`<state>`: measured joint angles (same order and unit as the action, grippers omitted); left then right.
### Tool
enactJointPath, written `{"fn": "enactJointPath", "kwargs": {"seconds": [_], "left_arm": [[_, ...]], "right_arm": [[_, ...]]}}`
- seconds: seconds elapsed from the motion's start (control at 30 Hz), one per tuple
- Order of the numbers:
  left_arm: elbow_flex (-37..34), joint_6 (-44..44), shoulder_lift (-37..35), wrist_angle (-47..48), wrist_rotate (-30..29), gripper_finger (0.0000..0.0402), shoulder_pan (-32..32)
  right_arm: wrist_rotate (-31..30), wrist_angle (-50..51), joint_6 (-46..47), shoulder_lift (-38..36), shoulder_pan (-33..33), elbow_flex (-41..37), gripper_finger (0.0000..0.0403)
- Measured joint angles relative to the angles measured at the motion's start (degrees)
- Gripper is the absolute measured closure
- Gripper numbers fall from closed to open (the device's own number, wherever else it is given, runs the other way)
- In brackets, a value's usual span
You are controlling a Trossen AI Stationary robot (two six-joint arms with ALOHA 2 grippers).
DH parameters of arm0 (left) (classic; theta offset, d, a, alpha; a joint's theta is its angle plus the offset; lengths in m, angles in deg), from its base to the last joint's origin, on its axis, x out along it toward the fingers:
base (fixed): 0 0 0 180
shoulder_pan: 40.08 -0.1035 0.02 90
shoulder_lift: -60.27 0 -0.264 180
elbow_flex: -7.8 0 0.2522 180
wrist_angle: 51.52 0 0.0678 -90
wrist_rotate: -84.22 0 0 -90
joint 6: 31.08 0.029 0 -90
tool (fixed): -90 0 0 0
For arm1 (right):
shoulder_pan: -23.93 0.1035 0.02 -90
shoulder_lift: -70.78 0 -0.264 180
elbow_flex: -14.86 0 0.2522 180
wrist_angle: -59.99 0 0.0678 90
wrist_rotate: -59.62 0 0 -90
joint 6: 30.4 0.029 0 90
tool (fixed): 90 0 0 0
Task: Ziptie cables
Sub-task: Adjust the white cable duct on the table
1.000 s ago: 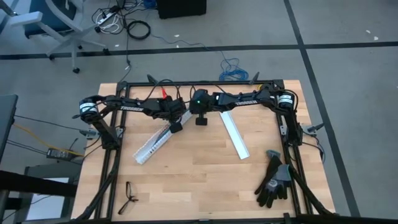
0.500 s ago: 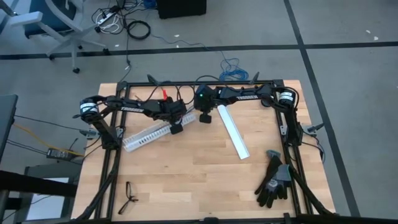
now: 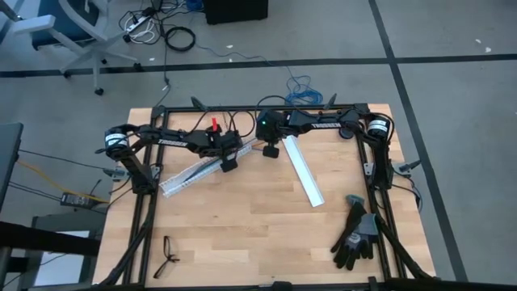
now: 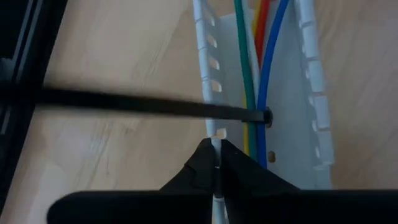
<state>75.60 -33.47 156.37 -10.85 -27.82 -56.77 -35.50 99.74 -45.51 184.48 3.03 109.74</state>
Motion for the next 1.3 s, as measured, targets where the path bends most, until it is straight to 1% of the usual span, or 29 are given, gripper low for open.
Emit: {"fn": "enactJointPath", "kwargs": {"seconds": [0.1, 0.2, 0.27, 0.43, 0.57, 0.7, 0.77, 0.83, 0.93, 1.13, 1.23, 1.3], "left_arm": [[0.0, -2.2, 0.0, 0.2, -0.1, 0.0361, 0.0], [-0.1, -2.6, -0.4, 1.3, 0.3, 0.0342, 0.2], [0.2, -2.7, -1.9, 1.9, 0.2, 0.0329, 0.6], [1.1, -2.7, -5.5, 2.3, -0.2, 0.0304, 1.4], [1.1, -4.6, -8.9, 4.7, -0.9, 0.0295, 1.9], [0.7, -9.3, -14.0, 9.3, -4.5, 0.0294, 3.7], [-0.2, -11.4, -16.8, 9.6, -7.1, 0.0294, 5.4], [-1.6, -13.1, -19.4, 9.4, -8.4, 0.0294, 7.5], [-4.9, -16.8, -22.8, 9.4, -9.9, 0.0294, 10.1], [-12.6, -28.0, -28.4, 10.1, -9.9, 0.0294, 15.7], [-16.1, -33.5, -30.9, 9.8, -10.1, 0.0294, 18.7], [-18.1, -36.5, -32.7, 10.0, -10.0, 0.0294, 20.6]], "right_arm": [[0.3, 0.0, 0.0, 0.0, 0.0, 0.0, 0.0403], [0.4, 0.1, -0.1, 0.0, -0.2, 0.0, 0.0403], [0.7, 0.4, -0.3, 0.0, -0.5, 0.0, 0.0403], [5.6, 0.5, -0.4, 0.0, -1.7, 0.0, 0.0403], [6.4, 2.0, -0.4, -0.8, -2.6, 0.0, 0.0403], [6.8, 4.1, -0.7, -2.7, -3.9, 0.0, 0.0403], [7.5, 4.0, -1.0, -3.7, -4.6, -0.6, 0.0403], [9.2, 2.6, -1.1, -5.4, -5.6, -2.9, 0.0403], [11.0, -0.7, -1.0, -8.3, -7.0, -8.6, 0.0403], [12.2, -5.0, 0.5, -15.5, -8.4, -19.6, 0.0403], [17.5, -9.4, 2.1, -17.6, -8.5, -23.8, 0.0403], [20.8, -14.6, 3.7, -17.4, -8.0, -25.3, 0.0403]]}}
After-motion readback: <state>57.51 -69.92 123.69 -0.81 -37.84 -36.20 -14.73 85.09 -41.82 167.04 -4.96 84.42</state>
